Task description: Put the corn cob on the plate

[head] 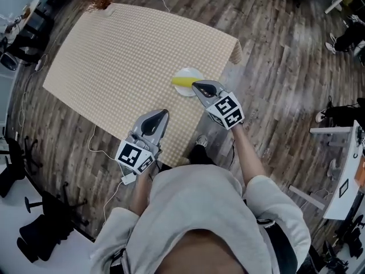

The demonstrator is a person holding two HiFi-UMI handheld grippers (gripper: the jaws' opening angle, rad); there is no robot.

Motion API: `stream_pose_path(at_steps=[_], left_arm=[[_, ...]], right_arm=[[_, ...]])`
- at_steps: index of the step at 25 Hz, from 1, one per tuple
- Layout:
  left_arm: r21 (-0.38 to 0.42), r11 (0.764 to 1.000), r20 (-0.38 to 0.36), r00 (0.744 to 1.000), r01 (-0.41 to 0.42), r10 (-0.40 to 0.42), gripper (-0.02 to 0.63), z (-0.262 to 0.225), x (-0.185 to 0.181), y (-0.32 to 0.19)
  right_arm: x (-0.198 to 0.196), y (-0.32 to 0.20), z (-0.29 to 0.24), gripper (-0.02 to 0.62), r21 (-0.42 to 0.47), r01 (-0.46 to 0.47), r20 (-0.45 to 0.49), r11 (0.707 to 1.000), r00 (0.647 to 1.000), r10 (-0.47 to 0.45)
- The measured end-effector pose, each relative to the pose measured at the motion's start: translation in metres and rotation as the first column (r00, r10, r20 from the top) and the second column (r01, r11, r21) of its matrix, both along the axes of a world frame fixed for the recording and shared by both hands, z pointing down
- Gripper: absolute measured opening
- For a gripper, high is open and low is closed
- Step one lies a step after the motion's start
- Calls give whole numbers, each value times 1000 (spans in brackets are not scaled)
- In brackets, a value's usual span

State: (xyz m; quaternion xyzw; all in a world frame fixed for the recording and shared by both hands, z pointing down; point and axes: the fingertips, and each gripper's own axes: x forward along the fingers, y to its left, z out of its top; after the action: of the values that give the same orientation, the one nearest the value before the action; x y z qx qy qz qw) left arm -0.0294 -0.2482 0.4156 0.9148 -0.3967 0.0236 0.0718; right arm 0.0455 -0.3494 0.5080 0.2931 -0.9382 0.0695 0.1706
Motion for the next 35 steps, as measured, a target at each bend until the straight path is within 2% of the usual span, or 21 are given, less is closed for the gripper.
stream_pose_path(at_steps=[2,10,17,22,28,32,35], left_arm=[[29,999,-3,1000,-21,21,8,-9,-1,2],[68,992,-48,993,-106,110,8,-19,-27,28],[70,989,-70,988,-133,138,8,-19,-104,62],[57,986,-90,983,-158,162,8,-12,-136,83],[80,978,-110,974,-192,200,8,-23,-118,110],[81,975,-110,971,-205,213,8,-22,-97,131],[80,976,-106,972,-201,209,8,-22,-77,150]], right_arm=[[6,9,-9,0,-20,-38,66,999,997,39],[-1,70,-29,0,-52,-171,184,984,967,177],[-61,130,-55,-2,-34,-288,282,957,916,286],[-100,162,-65,-2,-9,-310,272,951,914,300],[-98,196,-82,-2,62,-291,207,955,940,273],[-85,220,-84,-2,104,-282,157,954,952,265],[-71,244,-83,-2,114,-282,155,953,952,263]])
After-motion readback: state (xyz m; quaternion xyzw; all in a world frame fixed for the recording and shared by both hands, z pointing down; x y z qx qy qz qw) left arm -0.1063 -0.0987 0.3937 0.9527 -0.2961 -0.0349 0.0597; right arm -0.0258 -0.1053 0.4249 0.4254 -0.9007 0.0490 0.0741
